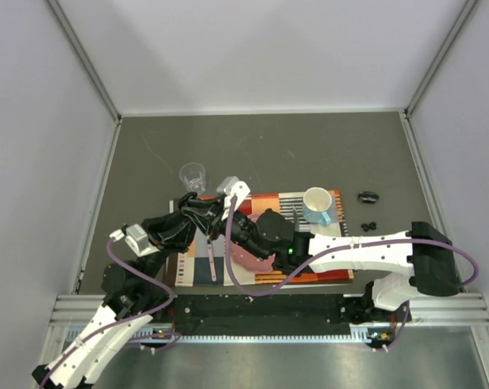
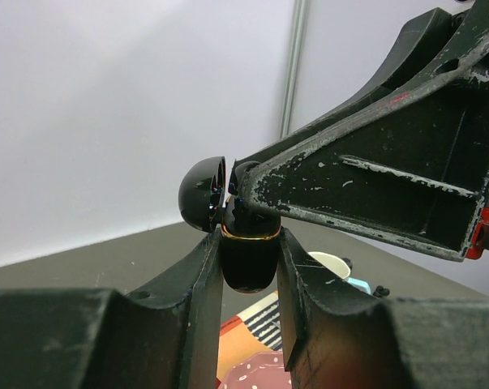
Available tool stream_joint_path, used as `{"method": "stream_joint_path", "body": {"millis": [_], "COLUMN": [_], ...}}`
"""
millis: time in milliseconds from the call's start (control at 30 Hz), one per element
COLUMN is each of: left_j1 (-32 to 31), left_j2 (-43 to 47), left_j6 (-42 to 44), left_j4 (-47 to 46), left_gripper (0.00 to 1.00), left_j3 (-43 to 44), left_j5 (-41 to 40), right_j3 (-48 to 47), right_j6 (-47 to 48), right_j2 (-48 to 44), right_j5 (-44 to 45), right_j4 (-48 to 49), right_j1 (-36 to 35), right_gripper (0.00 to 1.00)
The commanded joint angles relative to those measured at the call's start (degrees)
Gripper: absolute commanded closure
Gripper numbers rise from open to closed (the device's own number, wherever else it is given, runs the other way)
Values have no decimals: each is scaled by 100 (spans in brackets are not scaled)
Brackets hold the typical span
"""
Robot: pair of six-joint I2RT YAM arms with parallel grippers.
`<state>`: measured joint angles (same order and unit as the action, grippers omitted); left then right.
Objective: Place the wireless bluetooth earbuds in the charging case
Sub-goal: Place the earbud in the charging case.
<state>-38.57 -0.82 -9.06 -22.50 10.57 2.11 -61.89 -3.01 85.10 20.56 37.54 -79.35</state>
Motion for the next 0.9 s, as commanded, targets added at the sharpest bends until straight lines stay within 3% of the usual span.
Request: {"method": "stream_joint_path", "body": {"millis": [0, 267, 400, 733, 867], "left_j1": [-2, -2, -2, -2, -2], "left_j2": [293, 275, 293, 275, 267], "left_j6": [53, 71, 89, 36, 36], "left_j4": [-272, -220, -184, -167, -149], "left_gripper": [100, 100, 100, 100, 100], "left_j3": [68, 103, 121, 103, 103], "left_j5": [-18, 132, 211, 290, 378], "right_j3": [-16, -148, -218, -508, -587], "right_j6": [28, 81, 81, 116, 116], "right_j2": [-231, -371, -503, -617, -749], "right_j5": [-25, -280, -377, -544, -386], "right_j4": [-221, -194, -238, -344, -343], "right_j1": [-116, -124, -124, -116, -116], "right_gripper": [93, 77, 62, 50, 37]}}
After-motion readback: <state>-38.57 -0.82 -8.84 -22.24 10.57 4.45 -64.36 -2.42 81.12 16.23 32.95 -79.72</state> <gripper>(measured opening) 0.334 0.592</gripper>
